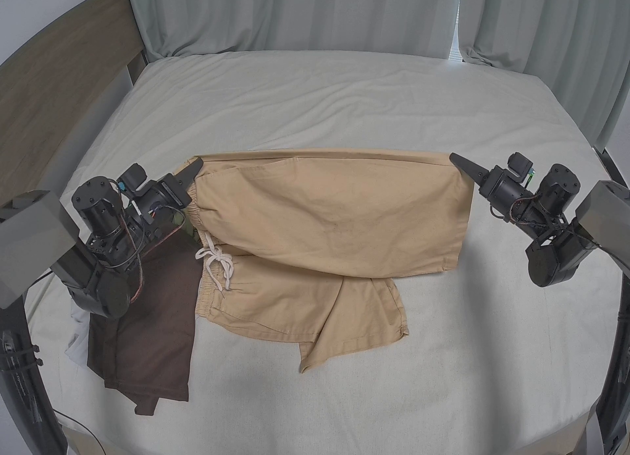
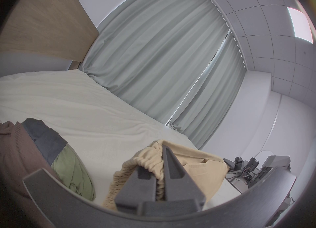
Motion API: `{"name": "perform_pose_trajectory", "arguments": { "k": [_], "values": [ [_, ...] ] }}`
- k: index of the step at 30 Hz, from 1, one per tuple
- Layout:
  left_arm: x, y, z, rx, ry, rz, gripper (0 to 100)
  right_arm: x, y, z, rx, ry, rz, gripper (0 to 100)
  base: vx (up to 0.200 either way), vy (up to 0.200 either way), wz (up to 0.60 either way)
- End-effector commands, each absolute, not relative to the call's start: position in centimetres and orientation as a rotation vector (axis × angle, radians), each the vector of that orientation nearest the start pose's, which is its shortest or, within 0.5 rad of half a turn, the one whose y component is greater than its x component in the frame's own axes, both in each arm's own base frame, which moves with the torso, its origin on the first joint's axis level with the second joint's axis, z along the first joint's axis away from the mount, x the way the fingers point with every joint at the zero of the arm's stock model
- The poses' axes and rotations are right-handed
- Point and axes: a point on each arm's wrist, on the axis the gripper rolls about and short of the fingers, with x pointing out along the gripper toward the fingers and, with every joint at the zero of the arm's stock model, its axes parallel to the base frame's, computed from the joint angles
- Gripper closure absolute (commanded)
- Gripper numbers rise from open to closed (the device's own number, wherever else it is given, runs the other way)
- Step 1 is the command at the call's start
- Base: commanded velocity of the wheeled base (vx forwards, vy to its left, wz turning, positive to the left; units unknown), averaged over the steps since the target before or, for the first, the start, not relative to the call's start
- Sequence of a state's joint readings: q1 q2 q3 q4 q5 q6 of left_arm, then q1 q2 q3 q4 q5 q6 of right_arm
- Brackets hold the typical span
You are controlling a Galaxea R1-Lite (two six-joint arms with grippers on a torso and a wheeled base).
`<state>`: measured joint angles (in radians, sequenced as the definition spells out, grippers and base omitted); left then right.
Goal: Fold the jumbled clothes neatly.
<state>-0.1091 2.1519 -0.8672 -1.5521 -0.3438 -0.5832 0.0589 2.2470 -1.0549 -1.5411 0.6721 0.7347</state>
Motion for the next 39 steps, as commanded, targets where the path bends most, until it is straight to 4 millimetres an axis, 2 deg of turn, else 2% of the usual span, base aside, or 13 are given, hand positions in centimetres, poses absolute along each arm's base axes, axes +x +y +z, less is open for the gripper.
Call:
{"name": "perform_pose_trajectory", "arguments": {
  "k": [1,6,10,23,39],
  "values": [
    [39.9,-5.1,12.0,-0.543,-0.133,-0.511,100,43.0,4.0,12.1,0.606,-0.058,0.815,100,0.0,0.0,0.0],
    [41.4,-5.2,10.9,-0.556,-0.134,-0.514,100,44.4,3.9,11.3,0.61,-0.057,0.812,100,0.0,0.0,0.0],
    [42.4,-5.1,10.8,-0.579,-0.152,-0.519,100,45.0,3.9,10.9,0.607,-0.064,0.812,100,0.0,0.0,0.0],
    [44.5,-5.3,9.7,-0.596,-0.176,-0.53,100,47.8,3.5,8.3,0.603,-0.075,0.805,100,0.0,0.0,0.0],
    [46.3,-5.0,9.0,-0.59,-0.215,-0.531,100,48.8,3.9,8.1,0.596,-0.094,0.817,100,0.0,0.0,0.0]
  ]
}}
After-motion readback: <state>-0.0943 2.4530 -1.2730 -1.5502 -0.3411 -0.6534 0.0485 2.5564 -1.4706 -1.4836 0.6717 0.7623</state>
